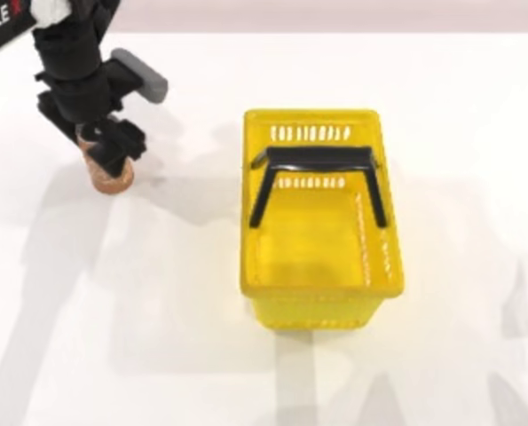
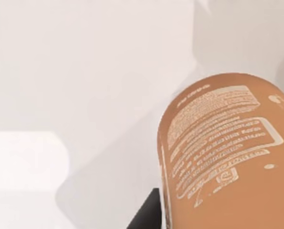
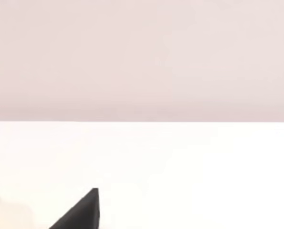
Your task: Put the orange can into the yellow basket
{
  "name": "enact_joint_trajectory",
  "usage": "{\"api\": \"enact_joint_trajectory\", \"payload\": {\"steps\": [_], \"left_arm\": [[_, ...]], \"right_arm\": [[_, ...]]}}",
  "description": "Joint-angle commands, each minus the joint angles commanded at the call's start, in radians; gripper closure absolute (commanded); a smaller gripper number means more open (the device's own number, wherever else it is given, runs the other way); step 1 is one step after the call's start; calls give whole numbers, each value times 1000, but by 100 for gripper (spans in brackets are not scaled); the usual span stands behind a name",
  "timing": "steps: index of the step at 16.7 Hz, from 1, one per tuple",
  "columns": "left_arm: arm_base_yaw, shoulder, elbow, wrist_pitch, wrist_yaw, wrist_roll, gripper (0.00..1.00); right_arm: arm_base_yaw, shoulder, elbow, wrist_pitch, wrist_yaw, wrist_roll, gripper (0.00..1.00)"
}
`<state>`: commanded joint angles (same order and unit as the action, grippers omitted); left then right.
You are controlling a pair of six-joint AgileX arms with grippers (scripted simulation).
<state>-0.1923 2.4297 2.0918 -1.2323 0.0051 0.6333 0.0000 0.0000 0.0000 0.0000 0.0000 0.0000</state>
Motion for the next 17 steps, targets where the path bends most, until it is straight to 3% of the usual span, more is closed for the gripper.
{"api": "enact_joint_trajectory", "payload": {"steps": [6, 9, 13, 17], "left_arm": [[1, -1, 0, 0, 0, 1, 100], [-6, -4, -25, 62, 46, -17, 100], [-24, -26, -115, 292, 204, -89, 100], [-47, -72, -251, 641, 436, -205, 100]], "right_arm": [[0, 0, 0, 0, 0, 0, 0], [0, 0, 0, 0, 0, 0, 0], [0, 0, 0, 0, 0, 0, 0], [0, 0, 0, 0, 0, 0, 0]]}}
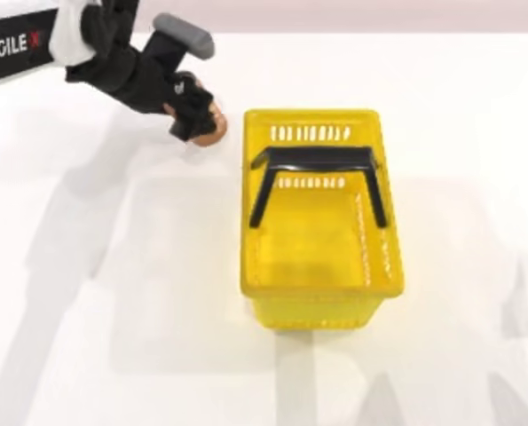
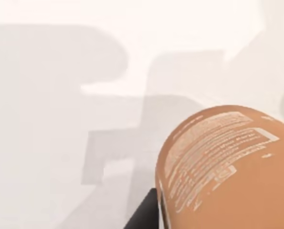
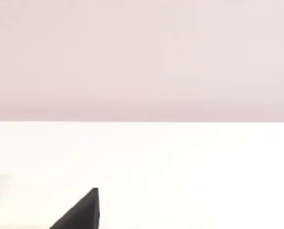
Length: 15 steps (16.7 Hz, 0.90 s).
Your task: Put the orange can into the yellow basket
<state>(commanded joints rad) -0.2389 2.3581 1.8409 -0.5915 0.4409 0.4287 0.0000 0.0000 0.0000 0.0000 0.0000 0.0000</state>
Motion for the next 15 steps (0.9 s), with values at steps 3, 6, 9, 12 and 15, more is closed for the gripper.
{"api": "enact_joint_trajectory", "payload": {"steps": [3, 6, 9, 12, 15], "left_arm": [[-19, -47, -115, 303, 198, -100, 100], [-38, -101, -226, 614, 399, -197, 100], [-55, -160, -324, 897, 581, -281, 100], [-69, -215, -400, 1110, 727, -341, 100], [-77, -256, -447, 1230, 815, -376, 100]], "right_arm": [[0, 0, 0, 0, 0, 0, 0], [0, 0, 0, 0, 0, 0, 0], [0, 0, 0, 0, 0, 0, 0], [0, 0, 0, 0, 0, 0, 0], [0, 0, 0, 0, 0, 0, 0]]}}
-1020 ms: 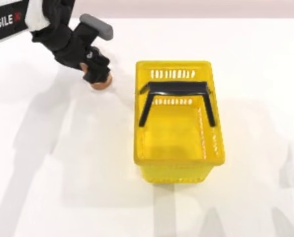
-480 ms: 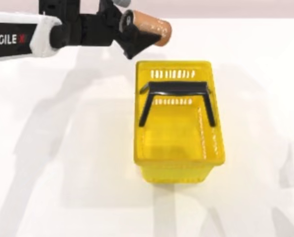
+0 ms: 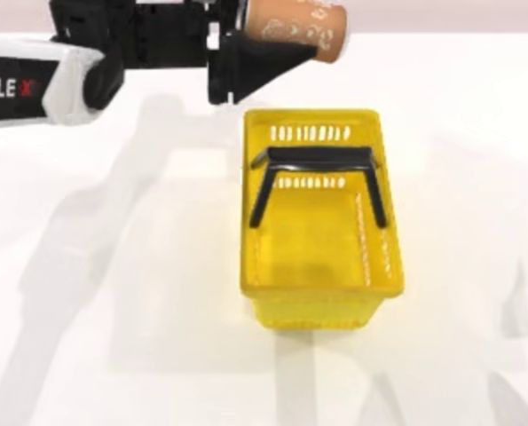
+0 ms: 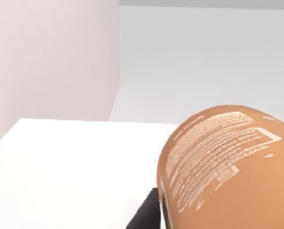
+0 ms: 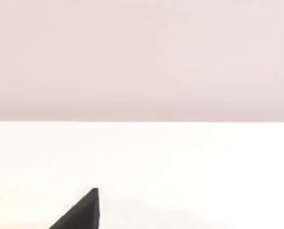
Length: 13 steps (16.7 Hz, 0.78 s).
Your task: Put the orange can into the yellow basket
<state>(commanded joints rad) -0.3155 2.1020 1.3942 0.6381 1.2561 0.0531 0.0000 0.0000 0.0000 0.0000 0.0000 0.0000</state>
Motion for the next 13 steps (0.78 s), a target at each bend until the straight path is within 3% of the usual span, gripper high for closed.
{"api": "enact_joint_trajectory", "payload": {"steps": [8, 13], "left_arm": [[5, 7, -12, 41, 21, -5, 100], [18, 134, -63, 235, 22, -8, 100]], "right_arm": [[0, 0, 0, 0, 0, 0, 0], [0, 0, 0, 0, 0, 0, 0]]}}
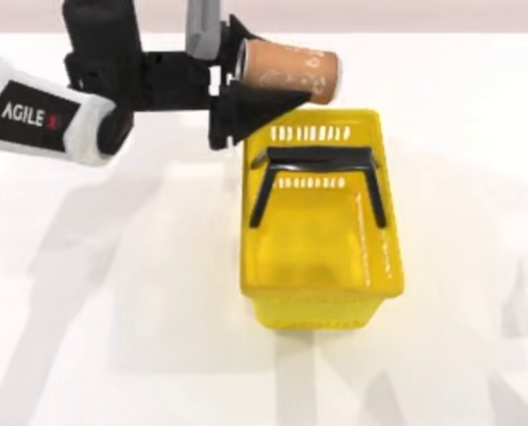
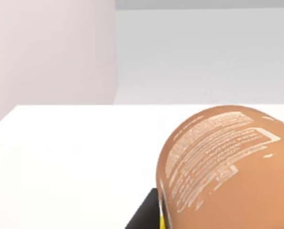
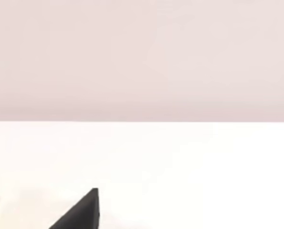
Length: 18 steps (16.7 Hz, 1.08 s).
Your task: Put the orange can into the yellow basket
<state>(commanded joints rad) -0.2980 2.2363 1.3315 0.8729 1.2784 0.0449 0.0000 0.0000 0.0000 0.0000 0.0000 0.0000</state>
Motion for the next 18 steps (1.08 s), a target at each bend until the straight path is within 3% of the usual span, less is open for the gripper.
{"api": "enact_joint_trajectory", "payload": {"steps": [3, 8, 18], "left_arm": [[6, 70, -33, 101, 1, -3, 100], [7, 82, -41, 117, 0, -4, 100], [7, 82, -41, 117, 0, -4, 25]], "right_arm": [[0, 0, 0, 0, 0, 0, 0], [0, 0, 0, 0, 0, 0, 0], [0, 0, 0, 0, 0, 0, 0]]}}
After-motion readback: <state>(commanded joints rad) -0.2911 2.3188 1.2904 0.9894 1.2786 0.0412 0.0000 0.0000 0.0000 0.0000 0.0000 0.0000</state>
